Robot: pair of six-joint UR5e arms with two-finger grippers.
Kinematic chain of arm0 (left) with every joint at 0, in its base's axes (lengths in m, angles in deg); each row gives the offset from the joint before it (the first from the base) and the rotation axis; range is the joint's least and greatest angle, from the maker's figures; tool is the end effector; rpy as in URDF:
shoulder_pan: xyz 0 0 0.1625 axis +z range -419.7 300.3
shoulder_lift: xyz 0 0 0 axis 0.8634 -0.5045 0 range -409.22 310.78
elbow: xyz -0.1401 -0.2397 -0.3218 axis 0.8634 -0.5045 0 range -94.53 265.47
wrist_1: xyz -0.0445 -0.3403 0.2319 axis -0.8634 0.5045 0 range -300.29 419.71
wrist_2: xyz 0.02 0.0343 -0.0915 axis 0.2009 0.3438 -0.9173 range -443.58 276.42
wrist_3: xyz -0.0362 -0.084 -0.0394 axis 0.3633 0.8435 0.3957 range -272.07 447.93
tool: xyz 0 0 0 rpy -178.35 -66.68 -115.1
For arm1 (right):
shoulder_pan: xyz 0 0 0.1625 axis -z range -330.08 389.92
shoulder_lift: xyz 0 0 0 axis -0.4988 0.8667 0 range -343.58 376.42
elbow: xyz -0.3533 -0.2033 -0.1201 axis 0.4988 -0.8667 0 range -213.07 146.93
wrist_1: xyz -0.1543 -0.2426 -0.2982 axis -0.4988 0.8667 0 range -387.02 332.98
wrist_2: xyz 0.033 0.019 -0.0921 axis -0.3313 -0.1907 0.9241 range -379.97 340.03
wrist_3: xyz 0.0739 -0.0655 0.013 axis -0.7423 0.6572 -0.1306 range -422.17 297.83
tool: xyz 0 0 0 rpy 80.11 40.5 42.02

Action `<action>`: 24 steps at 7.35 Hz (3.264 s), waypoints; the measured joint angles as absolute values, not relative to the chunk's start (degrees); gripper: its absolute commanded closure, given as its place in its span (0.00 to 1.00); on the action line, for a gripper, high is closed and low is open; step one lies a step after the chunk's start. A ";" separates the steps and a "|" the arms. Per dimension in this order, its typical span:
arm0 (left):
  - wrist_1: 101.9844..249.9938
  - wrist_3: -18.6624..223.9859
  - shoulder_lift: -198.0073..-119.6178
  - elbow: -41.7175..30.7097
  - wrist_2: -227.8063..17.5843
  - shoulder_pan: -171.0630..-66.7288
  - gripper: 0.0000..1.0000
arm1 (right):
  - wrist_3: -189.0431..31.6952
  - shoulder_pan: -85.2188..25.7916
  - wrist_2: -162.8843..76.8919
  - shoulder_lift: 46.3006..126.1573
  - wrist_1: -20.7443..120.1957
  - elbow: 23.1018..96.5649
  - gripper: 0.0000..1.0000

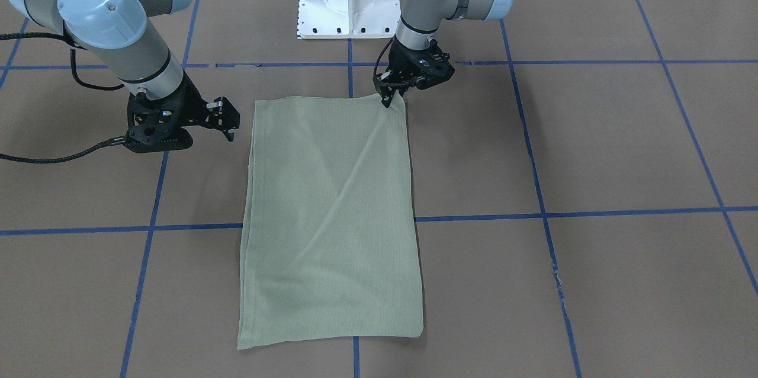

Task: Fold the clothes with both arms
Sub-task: 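Lower the right gripper onto the near shirt end beside the left gripper, then grasp the near shirt end with both grippers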

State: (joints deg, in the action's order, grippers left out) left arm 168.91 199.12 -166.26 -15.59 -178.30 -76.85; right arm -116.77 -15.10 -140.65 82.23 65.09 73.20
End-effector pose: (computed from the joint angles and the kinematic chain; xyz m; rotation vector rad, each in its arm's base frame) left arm 0.5740 -0.3079 0.2687 -0.1123 1.0112 -0.5703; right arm -0.3685 -0.4853 0.3010 0.0281 -0.8301 -0.0211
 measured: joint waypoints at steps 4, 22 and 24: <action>166.07 199.06 -166.37 -18.12 -178.39 -76.34 1.00 | -122.04 -13.16 -140.04 81.84 64.81 73.90 0.00; 160.18 199.13 -168.05 -23.24 -178.76 -72.44 1.00 | -161.98 11.99 -122.03 84.40 60.18 74.29 0.27; 160.17 199.19 -168.09 -23.28 -178.76 -72.44 1.00 | -162.29 11.99 -122.07 84.37 60.17 74.11 0.89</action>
